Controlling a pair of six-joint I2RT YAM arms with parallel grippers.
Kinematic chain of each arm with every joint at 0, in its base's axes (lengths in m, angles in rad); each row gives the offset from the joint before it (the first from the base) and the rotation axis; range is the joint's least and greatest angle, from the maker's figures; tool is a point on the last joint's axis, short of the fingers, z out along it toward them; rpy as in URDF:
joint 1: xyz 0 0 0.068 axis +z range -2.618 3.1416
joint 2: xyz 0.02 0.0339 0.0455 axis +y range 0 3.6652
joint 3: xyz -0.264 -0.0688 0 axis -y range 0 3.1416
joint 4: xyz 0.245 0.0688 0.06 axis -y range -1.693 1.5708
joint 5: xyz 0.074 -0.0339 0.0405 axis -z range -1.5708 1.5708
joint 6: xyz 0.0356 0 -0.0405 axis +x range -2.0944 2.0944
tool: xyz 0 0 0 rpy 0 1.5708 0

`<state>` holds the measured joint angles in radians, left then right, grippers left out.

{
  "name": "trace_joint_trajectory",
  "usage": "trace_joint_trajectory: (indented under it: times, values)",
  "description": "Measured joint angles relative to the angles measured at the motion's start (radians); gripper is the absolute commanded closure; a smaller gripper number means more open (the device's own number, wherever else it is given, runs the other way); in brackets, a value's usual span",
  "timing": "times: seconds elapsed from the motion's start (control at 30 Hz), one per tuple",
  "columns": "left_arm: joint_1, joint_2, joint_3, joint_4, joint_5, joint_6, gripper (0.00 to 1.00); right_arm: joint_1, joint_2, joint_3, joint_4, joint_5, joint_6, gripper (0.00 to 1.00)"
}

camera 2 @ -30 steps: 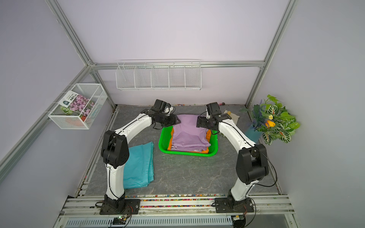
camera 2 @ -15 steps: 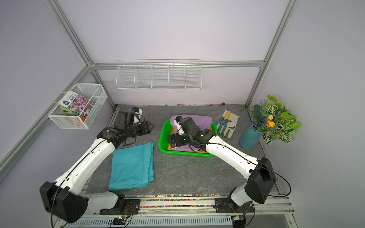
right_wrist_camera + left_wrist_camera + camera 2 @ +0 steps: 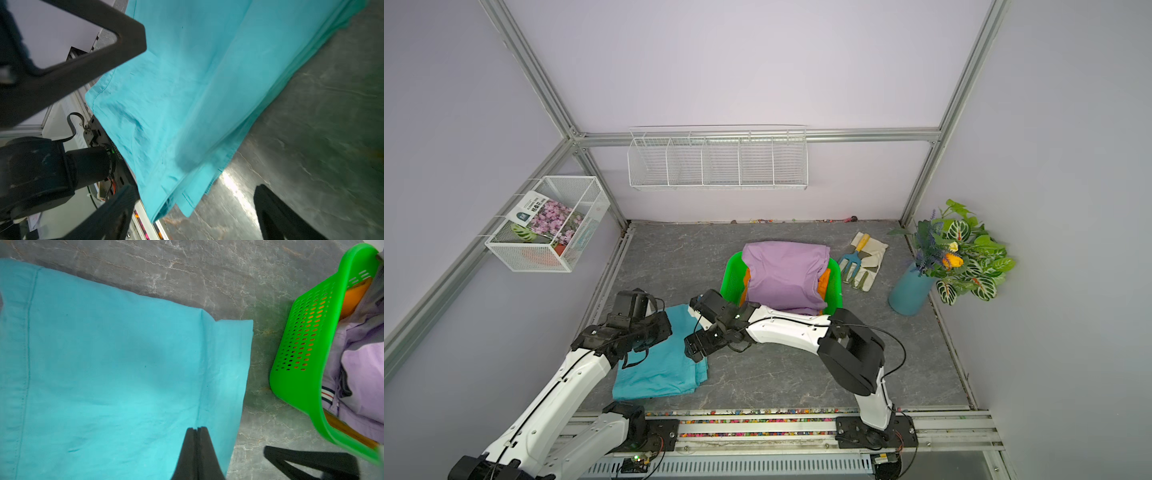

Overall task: Put the folded long pants in the basket
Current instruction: Pick up the long pant at the center of the board.

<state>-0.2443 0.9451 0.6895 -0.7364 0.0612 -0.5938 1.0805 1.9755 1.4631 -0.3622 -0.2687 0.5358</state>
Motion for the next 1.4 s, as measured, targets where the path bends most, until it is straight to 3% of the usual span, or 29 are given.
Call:
trace_joint_trajectory:
  times: [0.23, 0.47, 1.03, 1.27, 1.4]
  values:
    - [0.037, 0.14, -0.079, 0.093, 0.109, -0.089, 1.0, -0.002, 0.059, 0.05, -0.042, -0.029, 0.058, 0.07]
    - [0.1, 0.138, -0.134, 0.141, 0.121, -0.135, 1.0, -0.009, 0.177, 0.175, -0.096, -0.069, 0.089, 0.08]
    - [0.183, 0.158, -0.249, 0.269, 0.153, -0.198, 1.0, -0.053, 0.269, 0.251, -0.116, -0.158, 0.153, 0.1]
    - [0.197, 0.219, -0.243, 0.333, 0.208, -0.197, 1.0, -0.053, 0.328, 0.32, -0.115, -0.215, 0.156, 0.28]
    - [0.197, 0.238, -0.241, 0.358, 0.227, -0.197, 1.0, -0.056, 0.343, 0.325, -0.114, -0.23, 0.156, 0.6]
